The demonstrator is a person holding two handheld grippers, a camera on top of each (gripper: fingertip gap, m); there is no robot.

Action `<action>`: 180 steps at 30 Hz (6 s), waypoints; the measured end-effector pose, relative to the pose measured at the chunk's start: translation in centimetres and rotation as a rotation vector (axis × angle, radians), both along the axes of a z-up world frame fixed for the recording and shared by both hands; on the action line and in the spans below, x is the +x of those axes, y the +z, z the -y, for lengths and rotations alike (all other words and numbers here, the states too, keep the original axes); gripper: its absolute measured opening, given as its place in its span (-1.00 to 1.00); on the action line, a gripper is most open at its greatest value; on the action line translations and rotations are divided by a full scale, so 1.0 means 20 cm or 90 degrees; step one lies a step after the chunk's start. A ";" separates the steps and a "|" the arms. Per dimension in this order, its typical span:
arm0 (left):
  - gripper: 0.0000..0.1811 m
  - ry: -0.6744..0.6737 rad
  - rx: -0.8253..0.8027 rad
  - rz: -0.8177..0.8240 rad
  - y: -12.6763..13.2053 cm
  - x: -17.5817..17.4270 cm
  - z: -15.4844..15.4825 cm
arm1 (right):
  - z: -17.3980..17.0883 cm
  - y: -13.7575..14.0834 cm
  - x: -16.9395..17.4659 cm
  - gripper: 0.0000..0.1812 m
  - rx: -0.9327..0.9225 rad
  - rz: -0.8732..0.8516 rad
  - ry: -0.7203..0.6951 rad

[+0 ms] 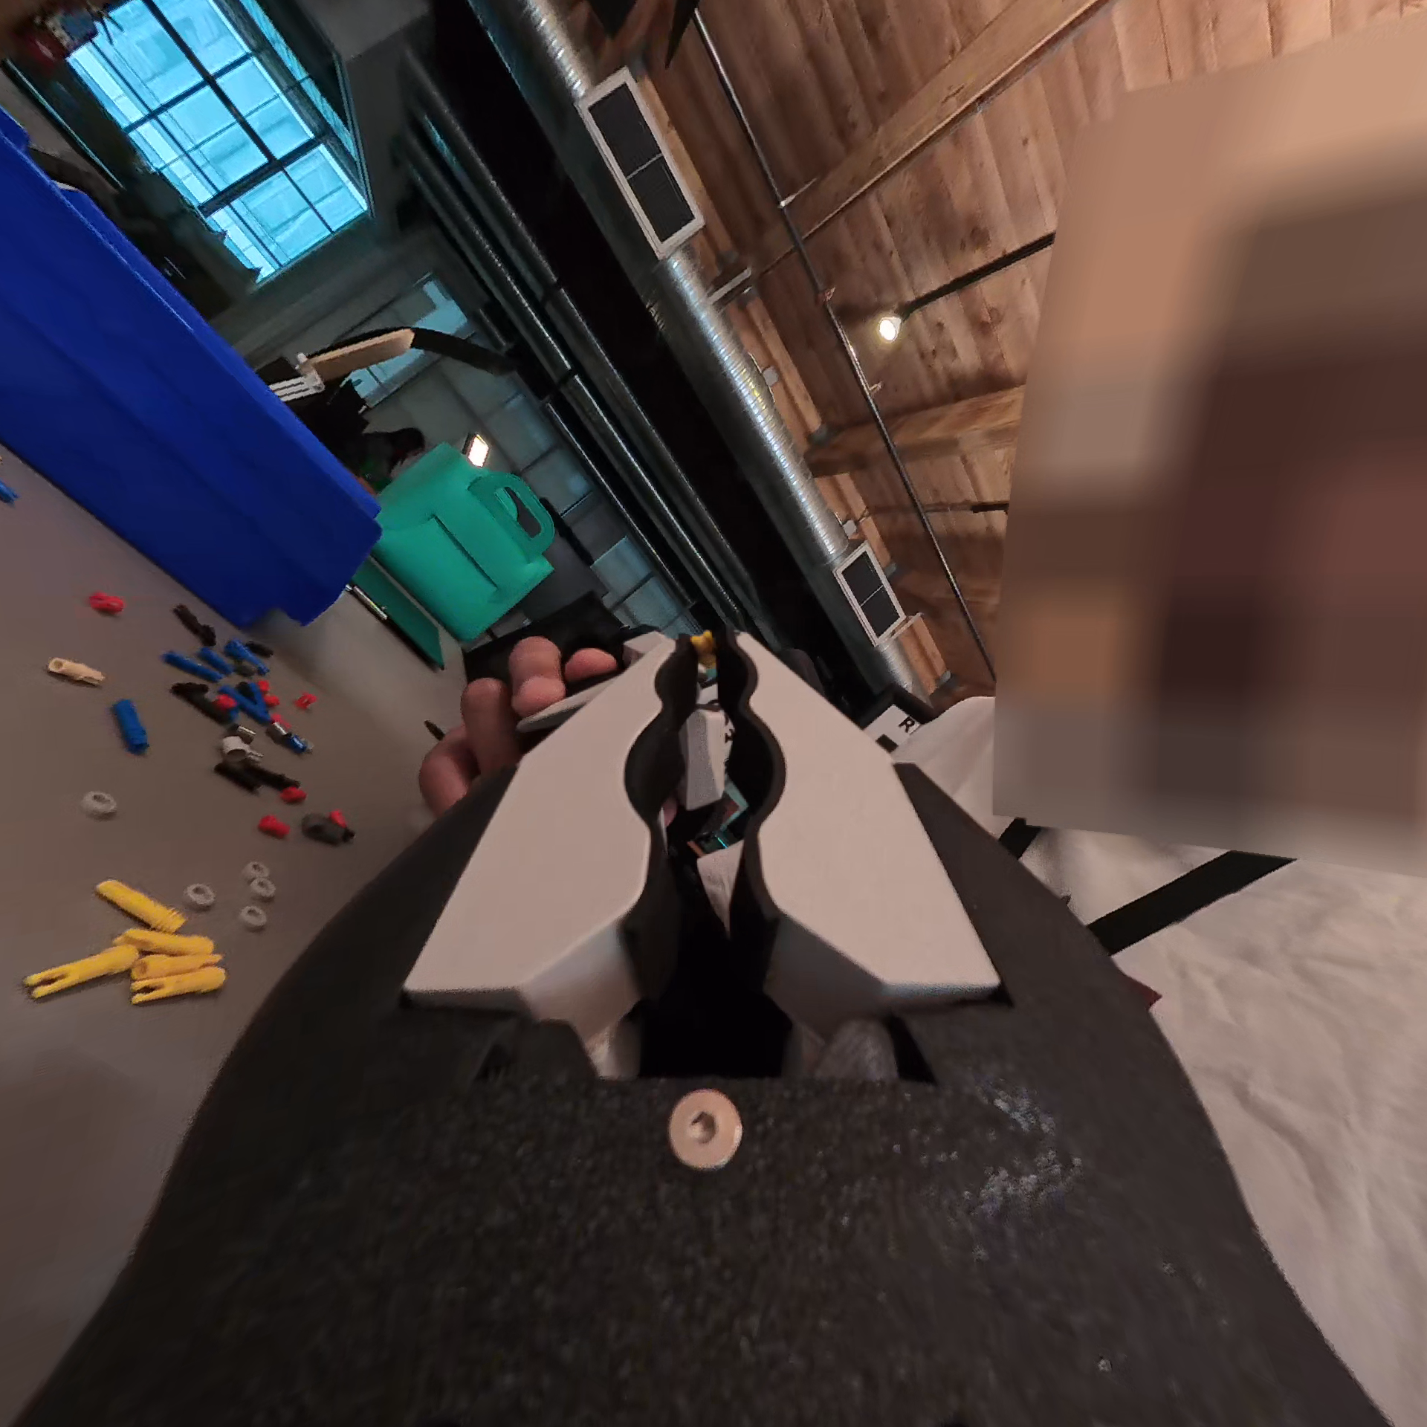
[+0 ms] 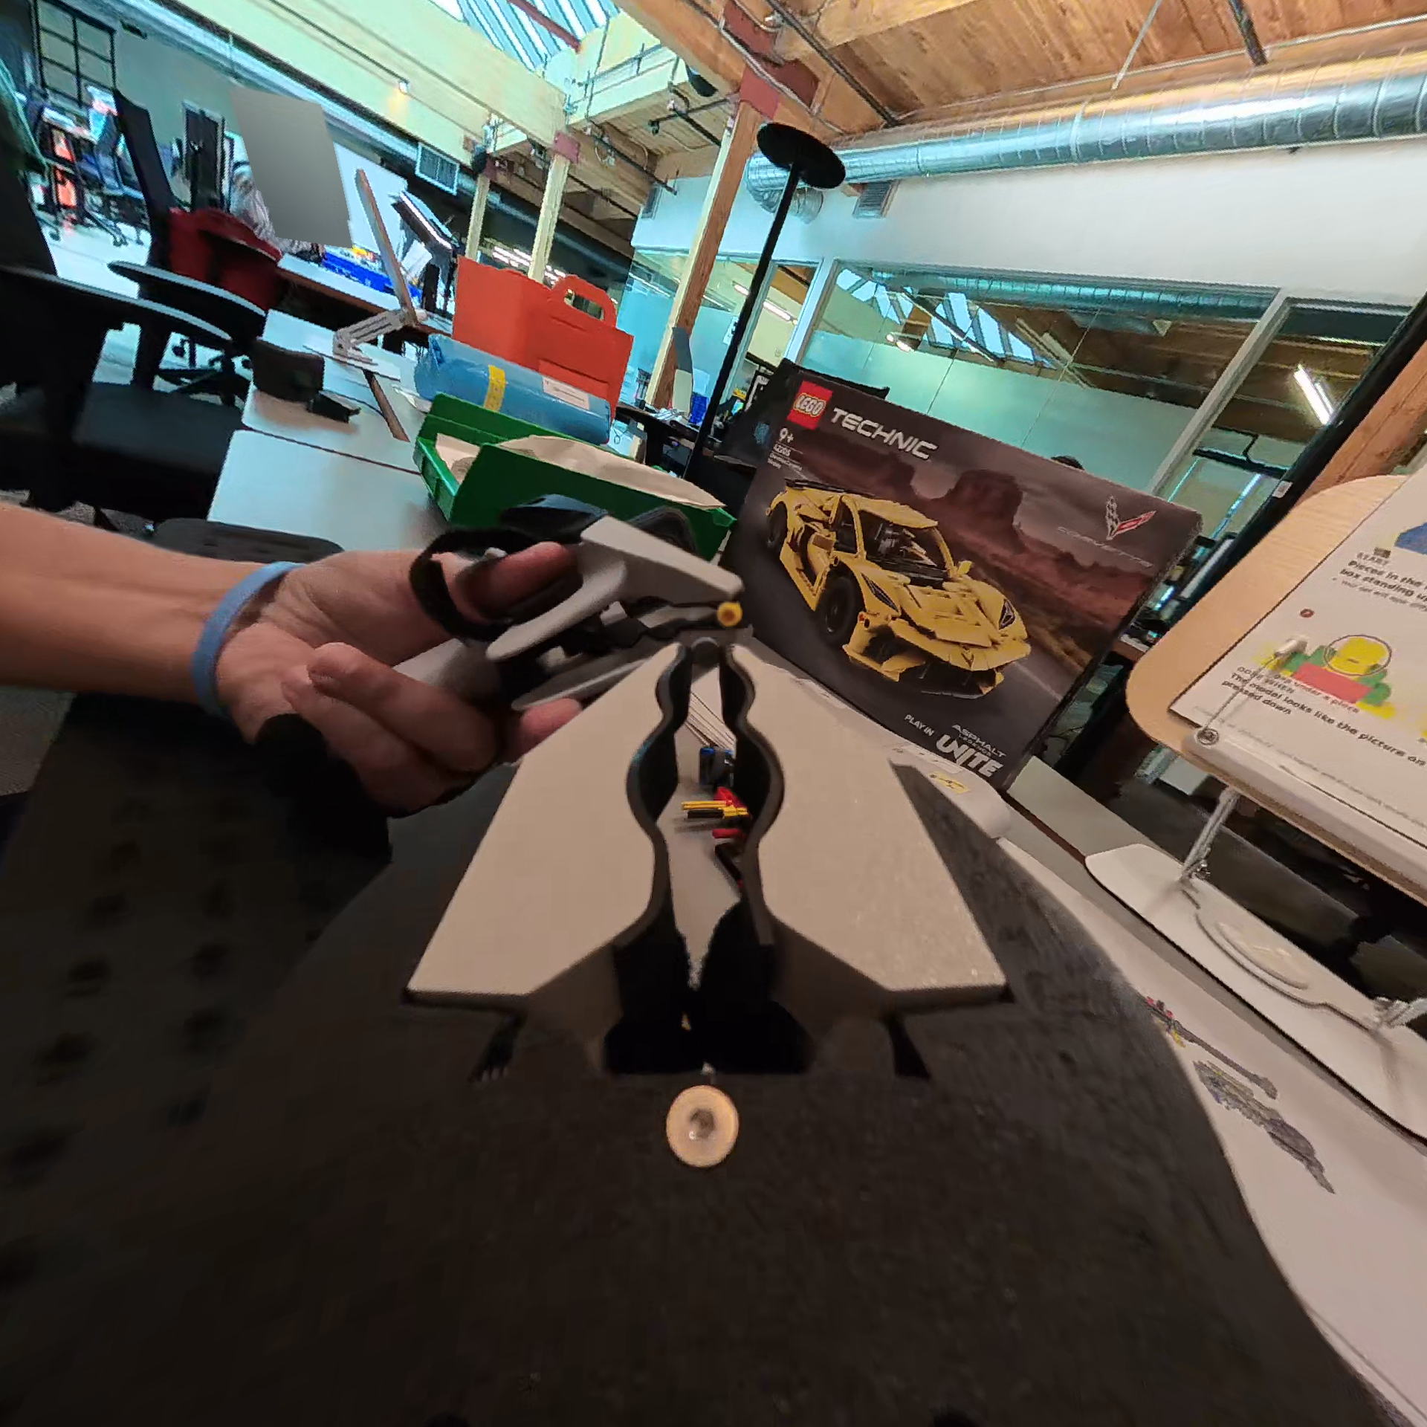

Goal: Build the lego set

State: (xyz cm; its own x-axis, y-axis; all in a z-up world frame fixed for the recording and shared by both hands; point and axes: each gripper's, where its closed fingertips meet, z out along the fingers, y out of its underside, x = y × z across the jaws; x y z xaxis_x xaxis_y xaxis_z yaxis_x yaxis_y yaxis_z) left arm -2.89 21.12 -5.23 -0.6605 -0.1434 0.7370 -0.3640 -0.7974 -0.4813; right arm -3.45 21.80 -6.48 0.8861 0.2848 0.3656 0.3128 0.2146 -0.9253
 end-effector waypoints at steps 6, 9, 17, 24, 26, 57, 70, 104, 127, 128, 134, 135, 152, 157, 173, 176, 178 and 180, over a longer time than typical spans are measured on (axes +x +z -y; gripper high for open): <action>-0.96 0.015 -0.001 -0.009 -0.02 0.01 -0.02 | 0.01 0.03 0.03 -0.93 0.025 0.001 -0.024; -0.96 0.014 0.006 -0.014 -0.03 0.02 -0.01 | 0.00 0.02 0.03 -0.93 0.023 0.011 -0.031; -0.96 0.013 0.007 -0.023 -0.04 0.03 0.00 | -0.01 0.02 0.03 -0.93 0.039 0.039 -0.048; -0.96 0.017 0.018 -0.023 -0.04 0.03 0.00 | -0.01 0.01 0.04 -0.93 0.033 0.034 -0.047; -0.96 0.019 0.018 -0.024 -0.04 0.03 0.00 | -0.01 0.01 0.04 -0.93 0.032 0.033 -0.046; -0.95 0.201 0.393 -0.096 -0.19 0.09 -0.04 | -0.06 -0.13 0.10 -0.93 -0.092 0.077 -0.114; -0.95 0.179 0.408 -0.092 -0.19 0.07 -0.03 | -0.06 -0.13 0.07 -0.93 -0.098 0.042 -0.080; -0.97 0.049 0.369 0.006 -0.12 -0.13 0.04 | 0.05 -0.06 -0.10 -0.93 -0.128 -0.134 0.172; -1.00 0.011 0.436 0.039 -0.15 -0.16 0.14 | 0.07 -0.15 -0.21 -0.95 -0.204 -0.135 0.259; -1.00 0.017 0.440 0.037 -0.16 -0.16 0.13 | 0.07 -0.15 -0.20 -0.94 -0.207 -0.139 0.256; -1.00 0.043 0.444 0.006 -0.17 -0.14 0.09 | 0.04 -0.19 -0.17 -0.94 -0.227 -0.135 0.224; -0.99 0.048 0.435 0.002 -0.17 -0.14 0.08 | 0.04 -0.20 -0.16 -0.94 -0.230 -0.127 0.210; -0.89 0.578 0.508 -0.125 -0.13 -0.58 -0.70 | -0.32 -0.70 -0.07 -0.93 -0.574 0.127 -0.016; -0.96 0.582 0.444 -0.092 -0.09 -0.62 -0.73 | -0.36 -0.73 -0.06 -0.92 -0.616 0.140 -0.007; -0.91 0.576 0.459 -0.091 -0.10 -0.62 -0.71 | -0.34 -0.69 -0.06 -0.86 -0.628 0.130 0.001; -0.91 0.574 0.473 -0.090 -0.10 -0.61 -0.70 | -0.37 -0.64 -0.08 -0.87 -0.597 0.085 0.006; -0.91 0.573 0.487 -0.090 -0.11 -0.60 -0.69 | -0.38 -0.64 -0.09 -0.87 -0.594 0.054 0.013; -0.91 0.572 0.496 -0.088 -0.11 -0.60 -0.68 | -0.39 -0.66 -0.08 -0.87 -0.602 0.040 0.016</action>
